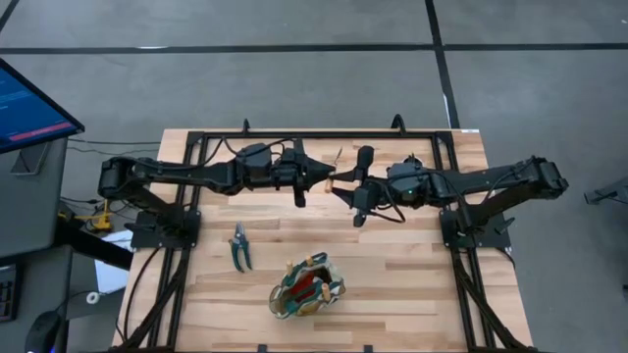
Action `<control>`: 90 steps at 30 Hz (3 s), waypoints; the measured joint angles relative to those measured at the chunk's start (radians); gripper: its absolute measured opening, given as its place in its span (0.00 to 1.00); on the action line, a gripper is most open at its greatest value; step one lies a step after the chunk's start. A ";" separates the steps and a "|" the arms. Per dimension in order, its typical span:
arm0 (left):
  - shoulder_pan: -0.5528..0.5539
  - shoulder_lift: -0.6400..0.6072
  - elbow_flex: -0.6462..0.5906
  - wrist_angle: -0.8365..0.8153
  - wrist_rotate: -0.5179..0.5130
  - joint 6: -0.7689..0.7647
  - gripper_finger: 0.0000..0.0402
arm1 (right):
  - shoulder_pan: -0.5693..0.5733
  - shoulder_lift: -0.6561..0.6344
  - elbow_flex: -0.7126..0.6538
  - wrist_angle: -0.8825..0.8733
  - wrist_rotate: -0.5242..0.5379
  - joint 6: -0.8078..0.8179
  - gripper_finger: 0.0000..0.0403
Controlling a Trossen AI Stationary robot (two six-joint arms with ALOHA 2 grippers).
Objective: Pick & Place Garden tools in Gardening bag
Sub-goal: Put the brown trowel into the gardening bag pocket
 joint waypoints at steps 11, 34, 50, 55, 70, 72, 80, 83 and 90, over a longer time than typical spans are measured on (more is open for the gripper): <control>-0.002 0.000 -0.002 -0.005 0.007 -0.013 0.11 | -0.006 0.000 0.000 0.005 -0.009 0.006 0.14; -0.003 -0.001 0.000 0.015 0.009 0.051 0.12 | -0.017 0.001 0.000 0.028 -0.020 0.054 0.54; -0.002 -0.005 -0.002 -0.022 -0.016 0.036 0.12 | -0.015 0.088 0.015 0.085 0.016 0.021 0.42; 0.001 0.001 -0.004 -0.039 -0.003 0.063 0.11 | 0.029 0.148 0.061 0.067 0.143 -0.027 0.30; 0.048 -0.004 0.000 0.019 0.029 0.185 0.01 | 0.096 0.038 0.079 -0.038 0.258 0.053 0.21; 0.082 -0.019 0.000 0.012 0.086 0.281 0.01 | 0.129 -0.023 0.086 -0.127 0.309 0.178 0.25; 0.183 -0.200 0.002 -0.024 0.180 0.656 0.01 | 0.121 -0.199 0.082 -0.987 0.271 1.168 0.38; 0.215 -0.282 -0.002 -0.080 0.177 0.764 0.01 | 0.089 -0.194 0.070 -1.234 0.209 1.398 0.43; 0.232 -0.435 -0.001 -0.117 0.177 0.847 0.01 | -0.035 -0.160 -0.080 -1.345 -0.030 1.464 0.57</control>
